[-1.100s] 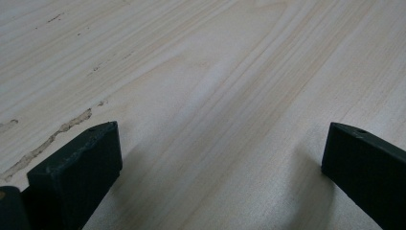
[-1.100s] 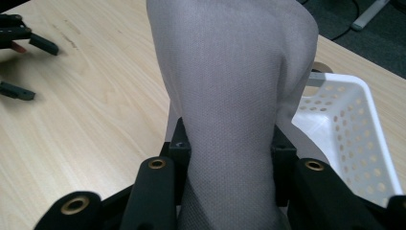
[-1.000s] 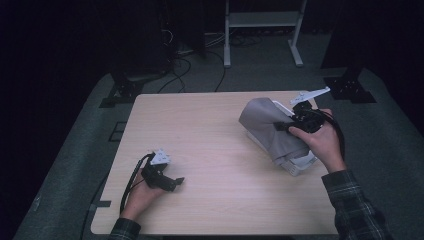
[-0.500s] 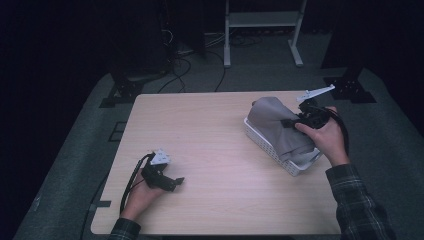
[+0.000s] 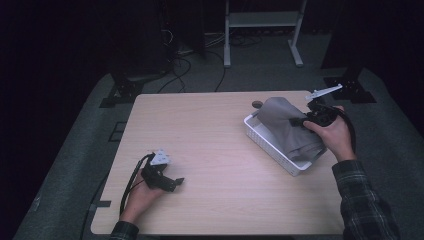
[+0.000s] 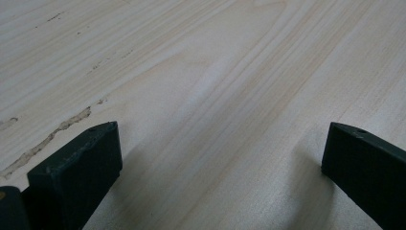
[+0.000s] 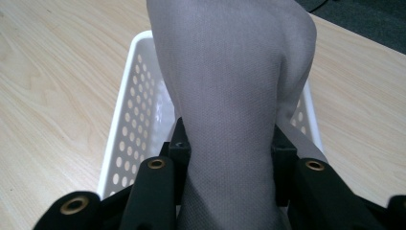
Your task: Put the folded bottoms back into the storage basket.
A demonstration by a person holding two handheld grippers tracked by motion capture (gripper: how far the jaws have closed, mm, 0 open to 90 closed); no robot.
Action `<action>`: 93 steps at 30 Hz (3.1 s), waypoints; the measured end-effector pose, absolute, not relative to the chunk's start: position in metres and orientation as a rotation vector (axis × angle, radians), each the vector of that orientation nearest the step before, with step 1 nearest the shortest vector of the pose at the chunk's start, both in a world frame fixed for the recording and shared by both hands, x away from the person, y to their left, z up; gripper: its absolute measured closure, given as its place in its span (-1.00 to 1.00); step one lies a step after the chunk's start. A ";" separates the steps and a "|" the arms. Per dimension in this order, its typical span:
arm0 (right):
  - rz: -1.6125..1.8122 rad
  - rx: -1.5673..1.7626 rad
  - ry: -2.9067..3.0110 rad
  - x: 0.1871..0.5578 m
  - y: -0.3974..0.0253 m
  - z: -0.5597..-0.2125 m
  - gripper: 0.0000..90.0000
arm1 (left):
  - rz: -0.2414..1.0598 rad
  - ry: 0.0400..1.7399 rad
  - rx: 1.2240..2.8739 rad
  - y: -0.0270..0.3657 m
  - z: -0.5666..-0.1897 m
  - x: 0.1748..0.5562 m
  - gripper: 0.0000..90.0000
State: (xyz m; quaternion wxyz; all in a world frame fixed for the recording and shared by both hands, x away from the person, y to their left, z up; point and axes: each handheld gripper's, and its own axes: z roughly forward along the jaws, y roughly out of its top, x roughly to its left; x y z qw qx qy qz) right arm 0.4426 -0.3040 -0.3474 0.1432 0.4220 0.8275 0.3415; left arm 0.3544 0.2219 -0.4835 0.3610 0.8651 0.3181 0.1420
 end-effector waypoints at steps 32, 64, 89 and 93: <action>0.851 1.187 2.517 0.461 -0.274 -0.411 0.20 | 0.369 0.820 2.229 0.222 -0.484 0.354 -1.00; 0.794 1.255 2.354 0.451 -0.314 -0.382 0.30 | 0.370 0.819 2.228 0.222 -0.484 0.354 -1.00; 0.602 1.476 2.215 0.446 -0.370 -0.394 0.99 | 0.368 0.819 2.230 0.222 -0.484 0.354 -1.00; 0.622 1.490 2.237 0.444 -0.372 -0.396 0.99 | 0.368 0.820 2.230 0.222 -0.484 0.354 -1.00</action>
